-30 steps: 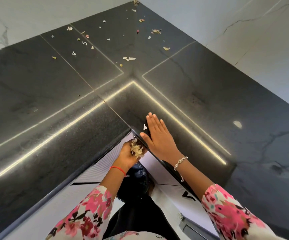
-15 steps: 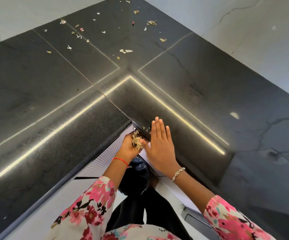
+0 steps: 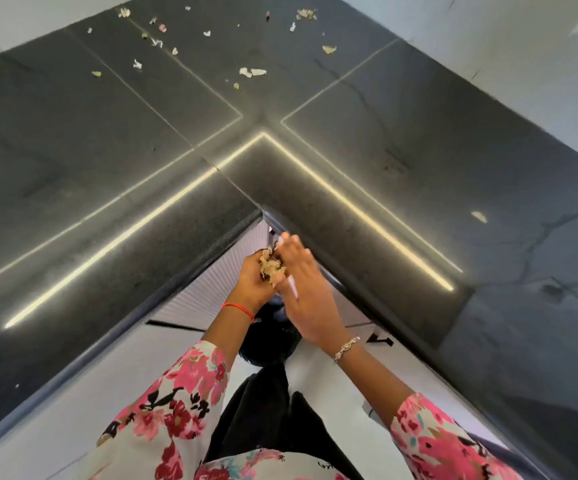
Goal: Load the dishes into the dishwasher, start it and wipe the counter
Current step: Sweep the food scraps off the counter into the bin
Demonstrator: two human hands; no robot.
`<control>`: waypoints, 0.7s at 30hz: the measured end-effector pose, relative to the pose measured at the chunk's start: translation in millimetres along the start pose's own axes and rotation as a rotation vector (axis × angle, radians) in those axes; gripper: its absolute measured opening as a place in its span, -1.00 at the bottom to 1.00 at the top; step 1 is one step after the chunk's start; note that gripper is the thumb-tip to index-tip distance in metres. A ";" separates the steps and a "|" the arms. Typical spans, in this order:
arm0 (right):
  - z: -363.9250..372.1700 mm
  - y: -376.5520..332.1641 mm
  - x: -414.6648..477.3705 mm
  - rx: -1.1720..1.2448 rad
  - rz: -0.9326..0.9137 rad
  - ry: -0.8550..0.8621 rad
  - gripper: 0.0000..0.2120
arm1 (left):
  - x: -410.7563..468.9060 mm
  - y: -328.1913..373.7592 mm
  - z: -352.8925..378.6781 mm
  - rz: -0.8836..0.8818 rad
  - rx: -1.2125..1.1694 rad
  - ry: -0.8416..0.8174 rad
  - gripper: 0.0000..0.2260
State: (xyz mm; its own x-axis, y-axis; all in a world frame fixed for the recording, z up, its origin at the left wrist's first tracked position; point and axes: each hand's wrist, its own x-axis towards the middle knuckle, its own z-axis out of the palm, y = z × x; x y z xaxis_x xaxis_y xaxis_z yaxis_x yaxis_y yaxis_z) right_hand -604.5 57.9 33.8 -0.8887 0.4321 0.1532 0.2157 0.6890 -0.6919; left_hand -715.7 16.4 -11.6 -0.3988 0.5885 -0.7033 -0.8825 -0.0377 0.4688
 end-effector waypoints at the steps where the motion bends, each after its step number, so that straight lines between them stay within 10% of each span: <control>1: -3.3 -1.2 -6.6 0.125 0.083 0.063 -0.51 | -3.1 -4.8 -4.7 -0.056 -0.069 0.012 -0.52; 14: 150.6 152.8 -92.6 0.826 1.010 0.162 -0.86 | 108.9 -145.9 -159.7 -0.263 -0.237 0.357 -0.72; 21: 282.5 275.2 -105.9 0.829 1.217 0.129 -0.77 | 231.7 -220.4 -241.9 -0.251 -0.065 0.369 -0.69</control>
State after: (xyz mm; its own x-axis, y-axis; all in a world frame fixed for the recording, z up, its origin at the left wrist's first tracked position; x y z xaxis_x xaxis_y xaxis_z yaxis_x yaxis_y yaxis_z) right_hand -565.3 37.4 -372.2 -0.2834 0.5657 -0.7744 0.4584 -0.6293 -0.6275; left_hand -673.9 -34.2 -407.1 -0.2226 0.2591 -0.9399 -0.9723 0.0115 0.2334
